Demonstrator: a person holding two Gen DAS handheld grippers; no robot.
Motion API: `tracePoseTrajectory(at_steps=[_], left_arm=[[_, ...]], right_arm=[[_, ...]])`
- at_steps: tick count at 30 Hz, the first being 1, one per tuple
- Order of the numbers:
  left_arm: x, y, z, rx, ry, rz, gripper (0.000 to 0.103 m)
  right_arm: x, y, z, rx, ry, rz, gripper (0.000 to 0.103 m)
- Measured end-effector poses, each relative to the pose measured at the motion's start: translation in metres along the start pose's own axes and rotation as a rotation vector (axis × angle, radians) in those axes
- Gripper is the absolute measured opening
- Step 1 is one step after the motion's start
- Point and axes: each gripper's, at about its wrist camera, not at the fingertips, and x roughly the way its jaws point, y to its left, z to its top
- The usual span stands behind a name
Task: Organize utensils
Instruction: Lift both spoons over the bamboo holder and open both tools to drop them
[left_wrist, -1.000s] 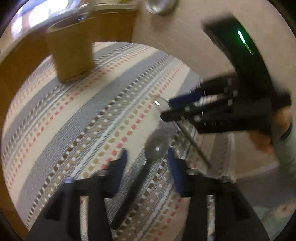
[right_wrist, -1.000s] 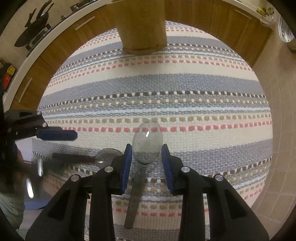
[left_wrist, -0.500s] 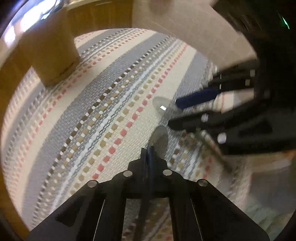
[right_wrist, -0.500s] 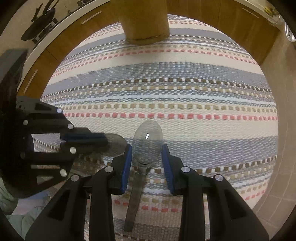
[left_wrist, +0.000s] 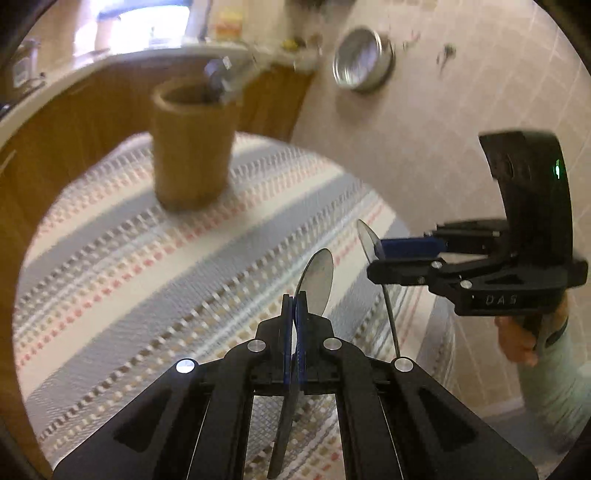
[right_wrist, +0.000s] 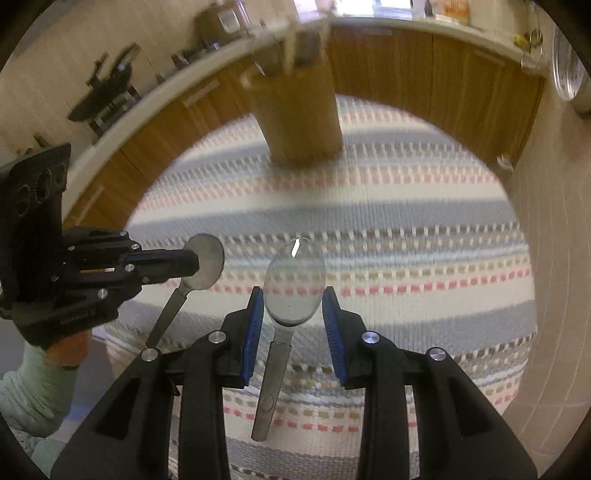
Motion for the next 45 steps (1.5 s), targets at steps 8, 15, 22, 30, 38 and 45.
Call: tracePoseTrajectory(at_steps=[8, 15, 22, 30, 38, 45], left_arm=[[-0.06, -0.002, 0.027, -0.035, -0.291, 0.055, 0.0], [-0.117, 0.005, 0.066, -0.097, -0.629, 0.084, 0.0], [-0.119, 0.024, 0.11, -0.156, -0.807, 0.015, 0.0], [-0.085, 0.063, 0.158, -0.255, -0.845, -0.021, 0.0], [-0.028, 0.086, 0.188, -0.239, -0.791, -0.017, 0.0], [0.003, 0.095, 0.185, -0.22, -0.779, 0.029, 0.0]], right_arm=[[-0.048, 0.033, 0.019, -0.062, -0.204, -0.024, 0.029], [-0.098, 0.05, 0.058, -0.069, -0.459, -0.062, 0.029], [-0.125, 0.048, 0.1, -0.042, -0.716, -0.1, 0.029], [-0.095, 0.037, 0.147, -0.017, -0.879, -0.224, 0.029], [-0.041, 0.023, 0.176, -0.023, -0.885, -0.28, 0.029], [-0.016, 0.01, 0.177, -0.014, -0.858, -0.274, 0.03]])
